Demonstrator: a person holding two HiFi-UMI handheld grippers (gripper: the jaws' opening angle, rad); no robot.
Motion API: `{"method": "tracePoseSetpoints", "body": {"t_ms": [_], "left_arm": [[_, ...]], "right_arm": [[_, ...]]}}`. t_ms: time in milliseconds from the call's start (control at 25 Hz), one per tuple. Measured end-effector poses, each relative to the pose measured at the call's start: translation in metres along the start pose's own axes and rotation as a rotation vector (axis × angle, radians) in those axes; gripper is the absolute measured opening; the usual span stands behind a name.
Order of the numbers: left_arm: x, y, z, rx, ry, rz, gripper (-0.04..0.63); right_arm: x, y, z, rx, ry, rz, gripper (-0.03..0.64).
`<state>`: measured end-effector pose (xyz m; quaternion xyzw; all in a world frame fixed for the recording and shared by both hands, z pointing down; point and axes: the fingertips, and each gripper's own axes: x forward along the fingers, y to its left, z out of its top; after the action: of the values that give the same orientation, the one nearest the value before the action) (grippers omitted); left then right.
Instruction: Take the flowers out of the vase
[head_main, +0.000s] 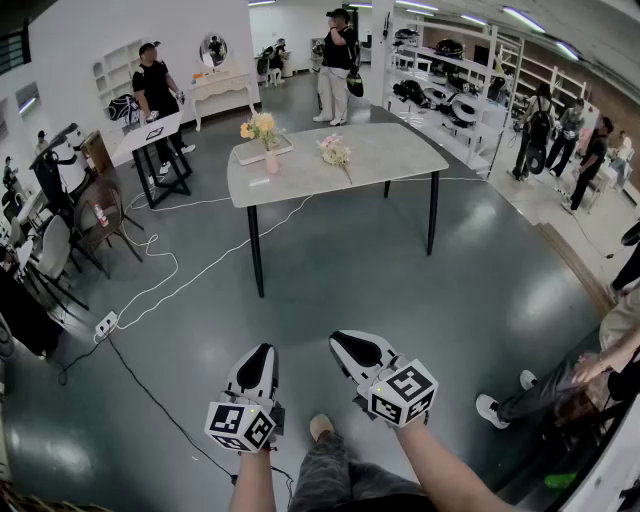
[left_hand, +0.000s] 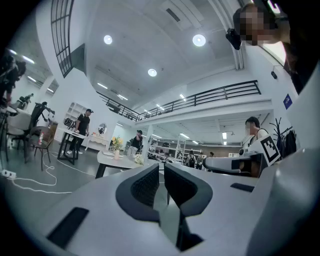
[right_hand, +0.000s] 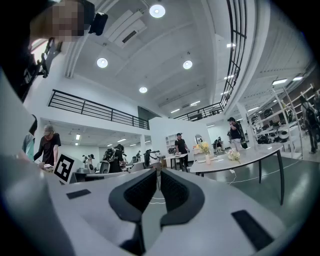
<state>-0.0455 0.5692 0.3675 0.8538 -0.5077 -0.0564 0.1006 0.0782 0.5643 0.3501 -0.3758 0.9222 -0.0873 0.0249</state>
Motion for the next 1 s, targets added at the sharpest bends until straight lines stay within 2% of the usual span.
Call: {"method": "tracePoseSetpoints", "body": {"t_ms": [200, 480, 1000], "left_arm": [[0.012, 0.006, 0.005, 0.050, -0.014, 0.027, 0.041], [0.042, 0.027, 0.004, 0.064, -0.018, 0.042, 0.043], [0.156, 0.116, 0.012, 0.041, 0.016, 0.037, 0.041]], "right_arm": [[0.008, -0.010, 0.002, -0.013, -0.011, -0.010, 0.038], [0.036, -0.033, -0.008, -0.013, 0.019, -0.007, 0.038], [0.151, -0.125, -0.008, 0.029, 0.066, -0.023, 0.038]]}}
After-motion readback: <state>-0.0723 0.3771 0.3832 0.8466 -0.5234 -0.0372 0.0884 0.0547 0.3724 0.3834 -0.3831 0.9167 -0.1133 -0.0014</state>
